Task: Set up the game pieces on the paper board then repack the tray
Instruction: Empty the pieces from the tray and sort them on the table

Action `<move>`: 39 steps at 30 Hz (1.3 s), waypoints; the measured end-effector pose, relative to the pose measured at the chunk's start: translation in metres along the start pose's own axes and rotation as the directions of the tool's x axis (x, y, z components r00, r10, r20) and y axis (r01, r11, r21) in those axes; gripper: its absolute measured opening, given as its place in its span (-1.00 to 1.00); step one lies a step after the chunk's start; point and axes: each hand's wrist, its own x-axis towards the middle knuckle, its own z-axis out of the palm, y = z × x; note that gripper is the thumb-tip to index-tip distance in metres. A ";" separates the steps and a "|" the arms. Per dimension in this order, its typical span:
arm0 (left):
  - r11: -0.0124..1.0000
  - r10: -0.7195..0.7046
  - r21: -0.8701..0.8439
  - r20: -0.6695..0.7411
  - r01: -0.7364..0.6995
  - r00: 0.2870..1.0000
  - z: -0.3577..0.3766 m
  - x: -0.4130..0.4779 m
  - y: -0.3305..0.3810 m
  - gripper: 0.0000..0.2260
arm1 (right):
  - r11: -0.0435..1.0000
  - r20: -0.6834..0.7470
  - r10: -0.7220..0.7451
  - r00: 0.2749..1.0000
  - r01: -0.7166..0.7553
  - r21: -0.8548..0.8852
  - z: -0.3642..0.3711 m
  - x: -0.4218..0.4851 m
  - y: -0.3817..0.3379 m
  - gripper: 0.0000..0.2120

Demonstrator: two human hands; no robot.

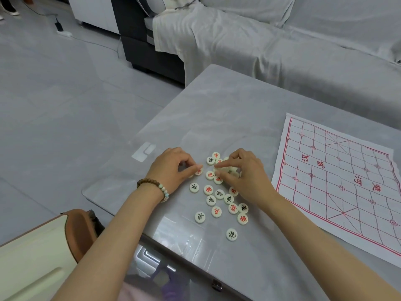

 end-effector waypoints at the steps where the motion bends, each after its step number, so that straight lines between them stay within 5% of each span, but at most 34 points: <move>1: 1.000 -0.012 0.011 -0.019 0.012 1.000 0.001 0.001 0.000 -0.82 | 1.000 0.003 0.002 1.000 -0.002 0.003 0.000 0.001 -0.001 -0.84; 6: 0.998 -0.057 -0.020 -0.115 0.055 0.992 0.005 0.001 0.003 -0.87 | 0.998 0.019 0.047 0.999 -0.048 0.041 0.000 0.011 -0.002 -0.88; 13: 0.994 -0.023 -0.110 0.026 0.026 0.999 -0.008 -0.011 -0.008 -0.83 | 0.998 0.005 0.065 0.998 -0.065 0.001 -0.004 0.015 -0.005 -0.86; 21: 0.991 -0.052 -0.126 -0.034 0.048 0.998 -0.004 -0.008 -0.008 -0.83 | 0.994 -0.068 0.100 0.993 -0.103 -0.045 -0.019 0.003 0.005 -0.83; 26: 0.999 -0.029 0.016 -0.148 0.031 0.989 0.001 -0.006 -0.006 -0.88 | 0.989 -0.085 0.030 0.996 -0.042 -0.141 -0.009 -0.005 0.003 -0.76; 28: 0.993 0.056 0.114 -0.169 -0.037 0.984 0.003 -0.007 -0.001 -0.75 | 0.988 -0.101 0.035 0.994 -0.050 -0.144 -0.007 -0.005 0.000 -0.75; 32: 0.960 0.190 0.205 0.021 -0.190 0.982 0.012 -0.012 0.012 -0.44 | 0.986 -0.095 0.107 0.990 -0.119 -0.119 -0.002 -0.002 -0.005 -0.76; 39: 0.973 0.115 0.190 0.077 -0.128 0.990 0.016 -0.014 0.012 -0.48 | 0.985 -0.073 0.127 0.989 -0.134 -0.111 -0.001 -0.002 -0.002 -0.77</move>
